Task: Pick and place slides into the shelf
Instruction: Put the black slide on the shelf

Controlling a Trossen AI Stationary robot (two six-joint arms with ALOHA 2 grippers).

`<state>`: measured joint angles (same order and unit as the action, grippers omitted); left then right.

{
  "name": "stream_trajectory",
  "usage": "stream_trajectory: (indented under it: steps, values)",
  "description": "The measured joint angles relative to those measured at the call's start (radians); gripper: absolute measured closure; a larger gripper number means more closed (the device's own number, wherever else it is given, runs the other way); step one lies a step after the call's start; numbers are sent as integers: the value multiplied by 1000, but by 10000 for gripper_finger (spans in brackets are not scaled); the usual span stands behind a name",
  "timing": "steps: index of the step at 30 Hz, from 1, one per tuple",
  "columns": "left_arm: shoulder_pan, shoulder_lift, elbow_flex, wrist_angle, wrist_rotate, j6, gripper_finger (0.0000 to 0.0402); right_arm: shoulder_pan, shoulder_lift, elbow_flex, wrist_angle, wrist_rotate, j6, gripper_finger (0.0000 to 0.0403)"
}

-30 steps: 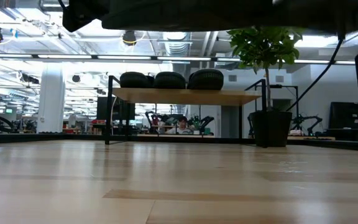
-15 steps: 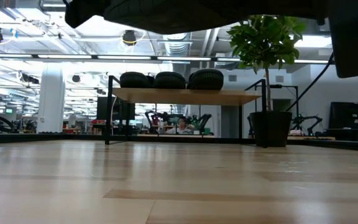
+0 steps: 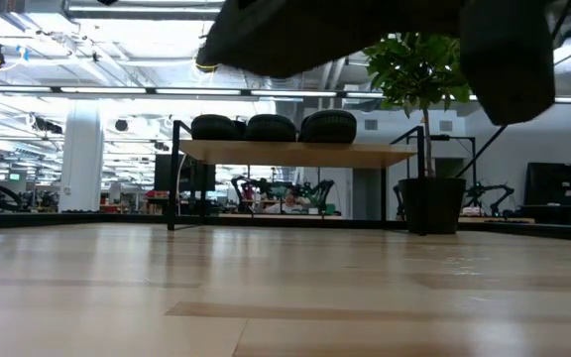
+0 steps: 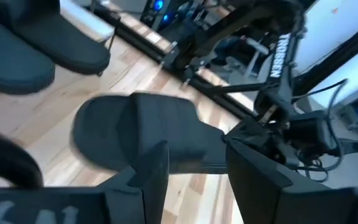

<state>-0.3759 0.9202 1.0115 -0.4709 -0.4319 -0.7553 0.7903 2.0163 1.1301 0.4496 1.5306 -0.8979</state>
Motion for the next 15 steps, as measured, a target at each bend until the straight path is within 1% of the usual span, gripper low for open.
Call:
stream_trajectory:
  steps: [3,5,8,12,15]
  values:
    - [-5,-49,0,-7,-7,49,253,-3,-1,0,-1,40,17,353]
    - [-15,-79,0,-5,-35,76,253,-3,-1,0,-16,45,32,353]
    - [-61,-99,0,-8,-136,113,253,-19,-1,0,-24,44,35,353]
    - [-146,-90,0,-9,-297,146,253,-54,-1,0,-22,44,41,353]
    - [-198,-63,-1,-12,-370,151,253,-86,-1,0,-22,43,64,353]
